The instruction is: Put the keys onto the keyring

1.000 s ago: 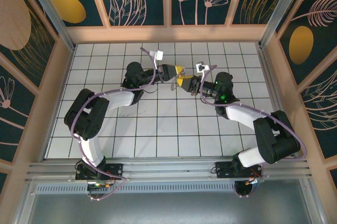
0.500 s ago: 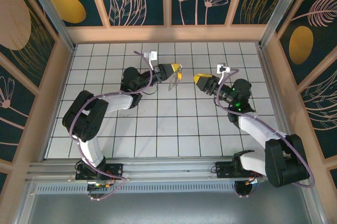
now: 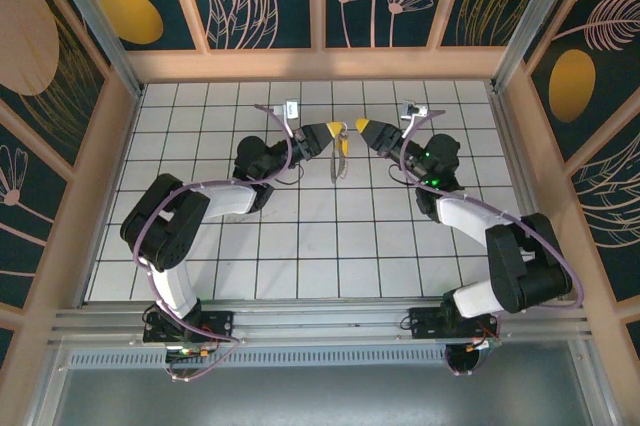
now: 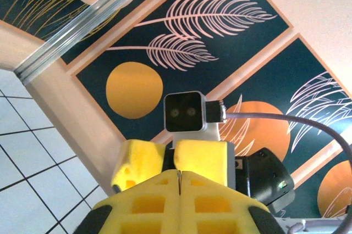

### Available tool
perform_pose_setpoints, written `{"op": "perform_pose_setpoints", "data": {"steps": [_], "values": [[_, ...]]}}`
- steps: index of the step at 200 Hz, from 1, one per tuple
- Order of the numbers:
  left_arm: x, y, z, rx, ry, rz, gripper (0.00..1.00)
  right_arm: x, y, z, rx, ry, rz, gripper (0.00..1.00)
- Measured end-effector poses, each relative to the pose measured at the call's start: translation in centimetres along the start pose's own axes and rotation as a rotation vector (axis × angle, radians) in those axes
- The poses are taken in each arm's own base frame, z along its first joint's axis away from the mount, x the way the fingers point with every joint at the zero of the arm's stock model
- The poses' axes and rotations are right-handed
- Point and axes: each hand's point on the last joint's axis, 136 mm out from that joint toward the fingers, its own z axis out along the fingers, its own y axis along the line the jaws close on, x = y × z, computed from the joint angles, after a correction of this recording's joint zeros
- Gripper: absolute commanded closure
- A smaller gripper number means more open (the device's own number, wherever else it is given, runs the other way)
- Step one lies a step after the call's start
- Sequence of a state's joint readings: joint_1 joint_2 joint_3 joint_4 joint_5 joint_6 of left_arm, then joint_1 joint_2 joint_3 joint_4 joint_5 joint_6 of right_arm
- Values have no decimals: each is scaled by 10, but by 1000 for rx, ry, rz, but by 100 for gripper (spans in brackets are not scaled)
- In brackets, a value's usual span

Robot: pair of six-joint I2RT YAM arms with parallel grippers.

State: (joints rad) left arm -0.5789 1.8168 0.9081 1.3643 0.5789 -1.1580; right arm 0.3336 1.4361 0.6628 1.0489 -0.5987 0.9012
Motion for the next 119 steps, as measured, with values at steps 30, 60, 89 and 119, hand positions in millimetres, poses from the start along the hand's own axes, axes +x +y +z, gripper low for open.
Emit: {"op": "perform_pose_setpoints", "data": {"steps": [30, 60, 89, 119], "values": [[-2, -3, -1, 10, -19, -2, 100, 7, 0, 5, -18, 9, 24, 64], [-2, -4, 0, 17, -22, -2, 100, 7, 5, 7, -44, 4, 28, 65], [0, -1, 0, 14, -20, -8, 100, 5, 11, 8, -64, -6, 22, 65], [3, 1, 1, 11, -15, -13, 100, 6, 15, 9, -80, -8, 18, 66]]}}
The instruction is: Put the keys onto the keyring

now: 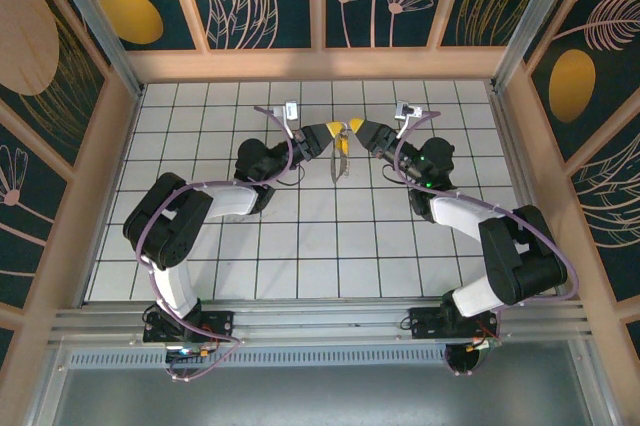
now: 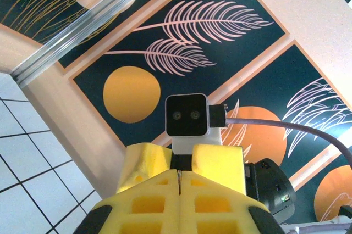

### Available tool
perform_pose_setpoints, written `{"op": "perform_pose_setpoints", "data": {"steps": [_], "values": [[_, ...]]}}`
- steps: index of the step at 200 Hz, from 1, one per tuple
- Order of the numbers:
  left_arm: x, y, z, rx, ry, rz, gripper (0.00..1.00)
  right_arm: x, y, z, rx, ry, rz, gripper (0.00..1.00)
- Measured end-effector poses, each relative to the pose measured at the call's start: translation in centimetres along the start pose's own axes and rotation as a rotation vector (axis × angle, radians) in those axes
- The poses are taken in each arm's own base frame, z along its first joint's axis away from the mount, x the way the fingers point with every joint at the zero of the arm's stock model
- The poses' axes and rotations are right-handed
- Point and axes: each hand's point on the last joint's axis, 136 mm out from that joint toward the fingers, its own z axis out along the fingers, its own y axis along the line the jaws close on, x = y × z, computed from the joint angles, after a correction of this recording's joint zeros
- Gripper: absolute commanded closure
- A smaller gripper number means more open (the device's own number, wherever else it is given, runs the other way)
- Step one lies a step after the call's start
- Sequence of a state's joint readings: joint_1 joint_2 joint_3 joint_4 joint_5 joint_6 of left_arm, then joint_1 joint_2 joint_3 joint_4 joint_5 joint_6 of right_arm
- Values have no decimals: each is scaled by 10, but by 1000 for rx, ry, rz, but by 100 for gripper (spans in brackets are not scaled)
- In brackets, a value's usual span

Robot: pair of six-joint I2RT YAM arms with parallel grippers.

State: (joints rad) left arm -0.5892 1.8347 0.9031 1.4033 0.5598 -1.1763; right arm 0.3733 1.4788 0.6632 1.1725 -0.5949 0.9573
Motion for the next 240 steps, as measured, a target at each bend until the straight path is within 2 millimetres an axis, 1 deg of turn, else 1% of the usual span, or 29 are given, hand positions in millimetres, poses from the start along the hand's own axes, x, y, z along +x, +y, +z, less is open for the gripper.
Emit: {"op": "perform_pose_setpoints", "data": {"steps": [38, 69, 98, 113, 129, 139, 191, 216, 226, 240], "values": [[2, 2, 0, -2, 3, -3, 100, 7, -3, 4, -1, 17, 14, 70], [2, 4, 0, -7, 3, -6, 100, 12, -4, 7, -7, 31, 27, 81], [3, 5, 0, -9, 5, -8, 100, 11, -2, 8, -20, 34, 25, 83], [3, 5, 0, -9, 5, -8, 100, 12, -1, 9, -27, 40, 24, 86], [3, 6, 0, -10, 5, -8, 100, 13, 0, 11, -38, 48, 24, 92], [2, 6, 0, -13, -2, -8, 100, 12, 1, 12, -46, 49, 24, 100], [0, 8, 0, -20, -12, -7, 100, 12, -1, 14, -58, 52, 28, 100], [2, 13, 1, -44, 0, 17, 76, 12, -6, 12, -45, 61, 20, 100], [3, 18, 1, -70, 11, 23, 69, 13, -9, 11, -36, 72, 17, 100], [2, 18, 0, -94, 22, 51, 63, 12, -16, 9, -12, 88, 12, 100]]}}
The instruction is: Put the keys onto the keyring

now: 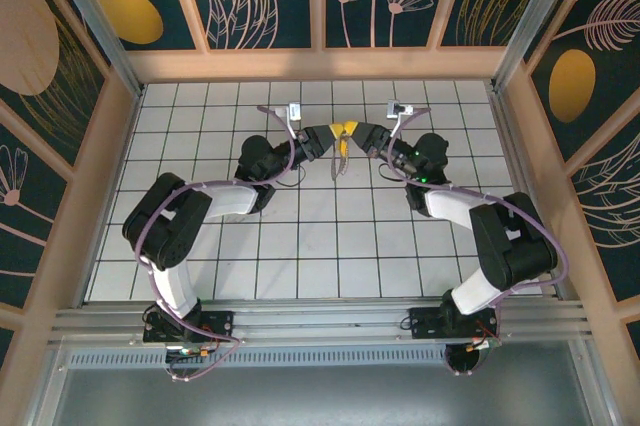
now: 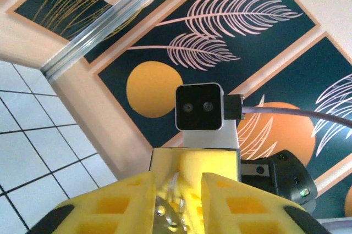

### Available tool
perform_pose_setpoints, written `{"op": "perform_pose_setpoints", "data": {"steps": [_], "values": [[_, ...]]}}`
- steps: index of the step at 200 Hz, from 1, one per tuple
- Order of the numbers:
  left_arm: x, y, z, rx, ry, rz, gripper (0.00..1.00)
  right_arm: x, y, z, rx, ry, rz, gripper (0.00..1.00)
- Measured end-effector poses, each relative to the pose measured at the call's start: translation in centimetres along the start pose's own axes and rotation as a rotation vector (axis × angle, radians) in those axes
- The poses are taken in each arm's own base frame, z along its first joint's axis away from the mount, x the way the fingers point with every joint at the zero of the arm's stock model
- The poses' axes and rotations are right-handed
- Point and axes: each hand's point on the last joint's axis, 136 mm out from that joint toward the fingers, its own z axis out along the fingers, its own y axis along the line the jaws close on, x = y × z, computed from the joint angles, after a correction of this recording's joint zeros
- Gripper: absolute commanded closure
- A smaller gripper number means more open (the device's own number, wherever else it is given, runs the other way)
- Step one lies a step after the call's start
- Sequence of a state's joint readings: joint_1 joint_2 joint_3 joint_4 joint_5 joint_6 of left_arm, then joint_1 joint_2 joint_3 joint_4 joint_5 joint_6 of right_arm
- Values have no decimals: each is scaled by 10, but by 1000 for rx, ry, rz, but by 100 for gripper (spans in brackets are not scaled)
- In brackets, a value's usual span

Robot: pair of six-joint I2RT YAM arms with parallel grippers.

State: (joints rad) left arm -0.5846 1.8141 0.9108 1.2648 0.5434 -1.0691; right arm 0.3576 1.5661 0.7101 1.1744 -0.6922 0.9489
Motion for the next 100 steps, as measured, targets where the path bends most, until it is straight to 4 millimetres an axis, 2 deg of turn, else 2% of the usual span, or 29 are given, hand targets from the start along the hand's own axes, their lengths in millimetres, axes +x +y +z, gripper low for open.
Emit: {"op": "perform_pose_setpoints", "data": {"steps": [28, 59, 100], "values": [[-13, -6, -5, -21, 13, 74, 57, -6, -13, -5, 38, 29, -16, 100], [-32, -3, -7, -37, 37, 141, 55, -12, -16, -8, 44, 69, -42, 100], [-33, -2, -3, -25, 119, 185, 54, -19, -7, -3, -8, 135, -91, 100]]}}
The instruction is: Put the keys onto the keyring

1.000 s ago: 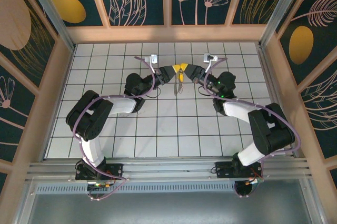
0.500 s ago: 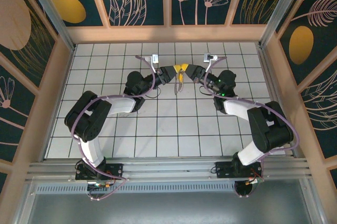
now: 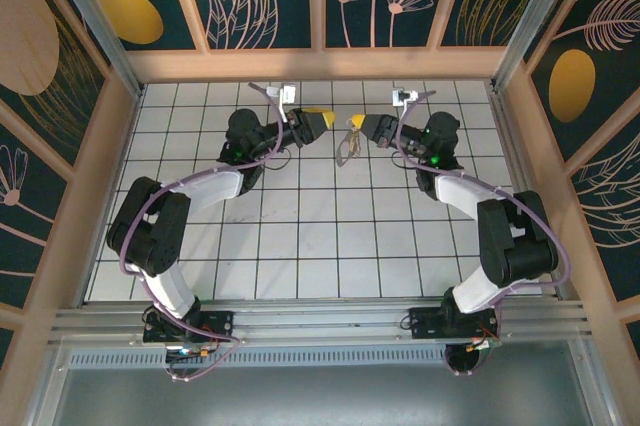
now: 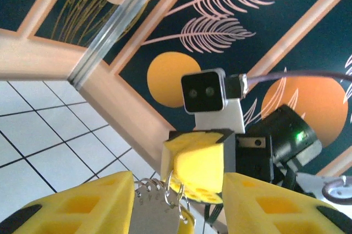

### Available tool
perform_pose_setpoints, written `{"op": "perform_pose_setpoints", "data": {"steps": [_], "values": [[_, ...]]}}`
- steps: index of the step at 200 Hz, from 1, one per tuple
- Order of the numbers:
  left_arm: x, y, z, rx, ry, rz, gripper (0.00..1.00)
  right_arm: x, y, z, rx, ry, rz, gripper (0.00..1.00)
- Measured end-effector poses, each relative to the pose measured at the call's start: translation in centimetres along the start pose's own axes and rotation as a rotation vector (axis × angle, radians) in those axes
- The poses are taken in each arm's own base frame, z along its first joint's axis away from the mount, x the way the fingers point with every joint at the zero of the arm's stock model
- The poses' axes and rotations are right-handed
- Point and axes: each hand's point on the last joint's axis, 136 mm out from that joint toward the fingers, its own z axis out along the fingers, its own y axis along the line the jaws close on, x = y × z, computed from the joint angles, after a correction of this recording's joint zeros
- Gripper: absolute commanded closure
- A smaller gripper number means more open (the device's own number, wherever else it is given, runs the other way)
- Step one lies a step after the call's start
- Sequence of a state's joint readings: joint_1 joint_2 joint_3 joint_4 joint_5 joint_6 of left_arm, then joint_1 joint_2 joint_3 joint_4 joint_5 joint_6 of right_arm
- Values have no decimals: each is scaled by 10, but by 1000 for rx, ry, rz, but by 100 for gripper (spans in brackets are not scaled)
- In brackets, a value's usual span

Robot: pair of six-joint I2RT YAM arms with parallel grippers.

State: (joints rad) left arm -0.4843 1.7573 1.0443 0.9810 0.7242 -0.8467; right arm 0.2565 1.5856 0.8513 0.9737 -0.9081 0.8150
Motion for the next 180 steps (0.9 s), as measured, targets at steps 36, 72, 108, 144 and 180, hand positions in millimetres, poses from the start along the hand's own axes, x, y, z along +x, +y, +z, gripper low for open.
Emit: {"op": "perform_pose_setpoints", "data": {"steps": [36, 72, 108, 144, 180], "values": [[14, 7, 8, 28, 76, -8, 54, 3, 0, 6, -30, 56, -3, 100], [25, 13, 9, 41, 117, -27, 55, 8, -1, 6, -37, 83, 7, 100], [32, 17, 10, 49, 134, -53, 56, 9, 0, 7, -38, 87, 10, 100], [30, 14, 11, 65, 129, -57, 57, 12, 2, 9, -45, 94, 10, 100], [26, 8, 14, 86, 125, -47, 66, 16, 0, 11, -44, 101, 18, 100]]}}
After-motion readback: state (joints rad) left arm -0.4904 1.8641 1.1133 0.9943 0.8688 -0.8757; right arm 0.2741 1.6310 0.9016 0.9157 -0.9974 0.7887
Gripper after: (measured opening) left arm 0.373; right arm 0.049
